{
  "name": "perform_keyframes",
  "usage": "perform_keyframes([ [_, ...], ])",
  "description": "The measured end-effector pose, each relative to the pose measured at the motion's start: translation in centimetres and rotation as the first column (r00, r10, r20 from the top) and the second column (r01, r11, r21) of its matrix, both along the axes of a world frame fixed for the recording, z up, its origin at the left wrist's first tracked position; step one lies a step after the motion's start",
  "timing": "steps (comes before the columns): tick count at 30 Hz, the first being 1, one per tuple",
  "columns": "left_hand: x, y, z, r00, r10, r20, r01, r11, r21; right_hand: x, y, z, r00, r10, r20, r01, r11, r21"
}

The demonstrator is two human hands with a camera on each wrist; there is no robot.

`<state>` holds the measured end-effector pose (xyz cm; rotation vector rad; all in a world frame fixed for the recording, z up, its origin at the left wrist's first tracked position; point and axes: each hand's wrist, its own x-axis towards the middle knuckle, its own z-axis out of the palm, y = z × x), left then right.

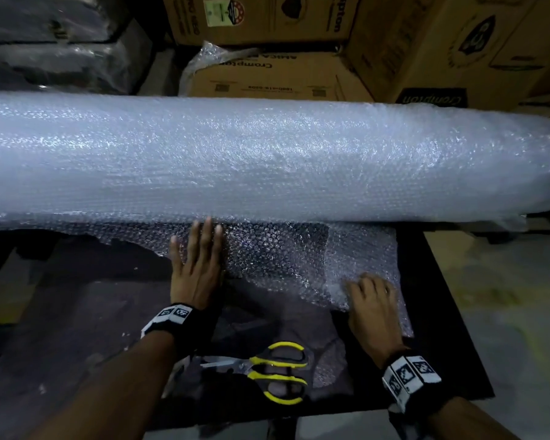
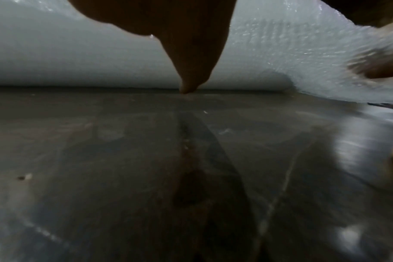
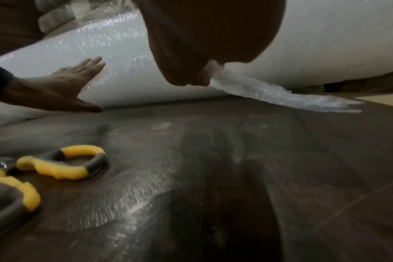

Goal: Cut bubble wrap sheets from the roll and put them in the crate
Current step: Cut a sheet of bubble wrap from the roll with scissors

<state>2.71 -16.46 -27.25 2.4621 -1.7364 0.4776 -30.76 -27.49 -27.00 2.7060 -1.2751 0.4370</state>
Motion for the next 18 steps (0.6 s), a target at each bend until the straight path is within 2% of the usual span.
perform_keyframes([
  [3, 1.3, -0.8, 0.7, 0.999, 0.044, -0.01, -0.044, 0.998, -0.047, -0.8, -0.3, 1.1, 0.995, 0.073, 0.073, -0.071, 0.997, -0.032],
  [6, 2.9, -1.0, 1.2, 0.998, 0.061, -0.027, -0.062, 0.996, -0.071, -1.7, -0.9, 2.1, 0.993, 0.083, 0.085, -0.079, 0.996, -0.039],
  [9, 4.5, 0.1, 1.2, 0.995, -0.014, -0.103, 0.008, 0.998, -0.06, -2.5, -1.1, 2.8, 0.995, 0.07, 0.074, -0.068, 0.997, -0.029],
  [13, 6.0, 2.8, 0.6, 0.987, -0.108, -0.12, 0.106, 0.994, -0.024, -3.2, -0.5, 3.1, 0.994, 0.096, 0.047, -0.095, 0.995, -0.006],
  [18, 4.7, 5.7, 1.1, 0.973, -0.173, -0.151, 0.19, 0.976, 0.108, -4.1, 0.7, 2.8, 0.995, 0.097, 0.014, -0.098, 0.993, 0.064],
])
